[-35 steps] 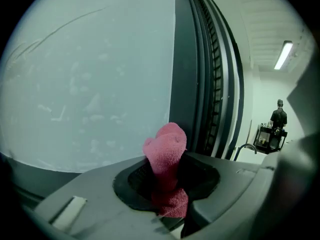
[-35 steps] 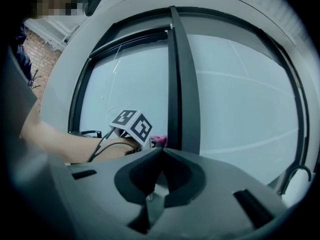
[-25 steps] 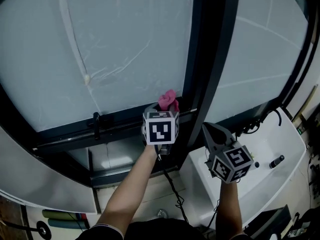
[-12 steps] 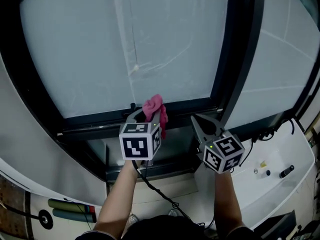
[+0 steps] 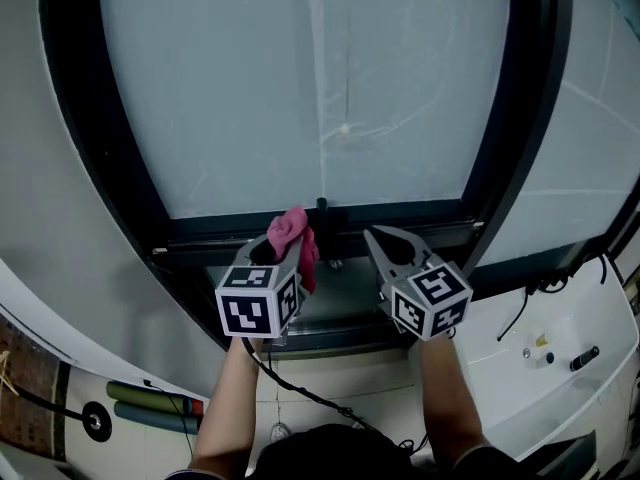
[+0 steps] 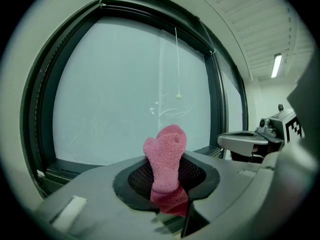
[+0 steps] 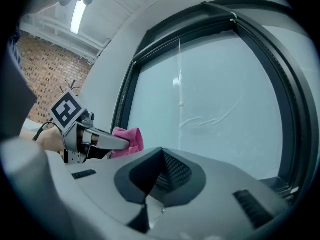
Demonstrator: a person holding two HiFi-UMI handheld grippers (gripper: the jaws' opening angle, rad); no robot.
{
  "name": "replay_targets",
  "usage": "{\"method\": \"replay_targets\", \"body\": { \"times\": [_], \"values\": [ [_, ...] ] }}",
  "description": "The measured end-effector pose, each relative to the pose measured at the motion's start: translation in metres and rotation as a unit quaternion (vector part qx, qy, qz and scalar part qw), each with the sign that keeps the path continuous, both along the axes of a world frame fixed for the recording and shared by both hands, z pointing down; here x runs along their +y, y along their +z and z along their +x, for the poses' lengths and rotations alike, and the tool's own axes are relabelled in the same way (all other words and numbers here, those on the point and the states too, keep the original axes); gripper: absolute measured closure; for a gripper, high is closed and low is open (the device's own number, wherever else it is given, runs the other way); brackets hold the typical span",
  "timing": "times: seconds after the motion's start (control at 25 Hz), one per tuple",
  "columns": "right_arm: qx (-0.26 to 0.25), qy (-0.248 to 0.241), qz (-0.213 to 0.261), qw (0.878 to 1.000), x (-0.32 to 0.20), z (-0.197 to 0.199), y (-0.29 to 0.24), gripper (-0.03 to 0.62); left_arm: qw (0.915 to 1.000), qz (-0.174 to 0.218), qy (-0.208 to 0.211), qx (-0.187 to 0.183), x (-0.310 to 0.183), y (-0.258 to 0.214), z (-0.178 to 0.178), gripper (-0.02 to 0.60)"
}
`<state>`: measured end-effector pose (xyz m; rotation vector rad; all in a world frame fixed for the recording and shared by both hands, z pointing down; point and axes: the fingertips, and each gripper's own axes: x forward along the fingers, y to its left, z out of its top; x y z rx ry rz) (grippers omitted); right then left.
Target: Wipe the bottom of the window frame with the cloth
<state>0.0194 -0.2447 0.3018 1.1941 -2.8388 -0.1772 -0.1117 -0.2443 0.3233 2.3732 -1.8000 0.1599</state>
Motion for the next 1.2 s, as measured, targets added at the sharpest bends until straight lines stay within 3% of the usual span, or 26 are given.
{"method": "replay_targets", "body": {
  "times": [0.4, 1.2],
  "values": [
    [-0.008, -0.008, -0.026, 1.000, 0.006, -0.032, 0.019, 0.592, 0.9996, 0.003, 0.008, -0.026, 0.011, 0.016, -0.027, 0.468],
    [-0.008, -0.009, -0.029, 0.999, 0.008, -0.044, 0.020, 0.592, 0.9991, -0.007, 0.038, -0.020, 0.010, 0.026, -0.031, 0.466]
  ]
}}
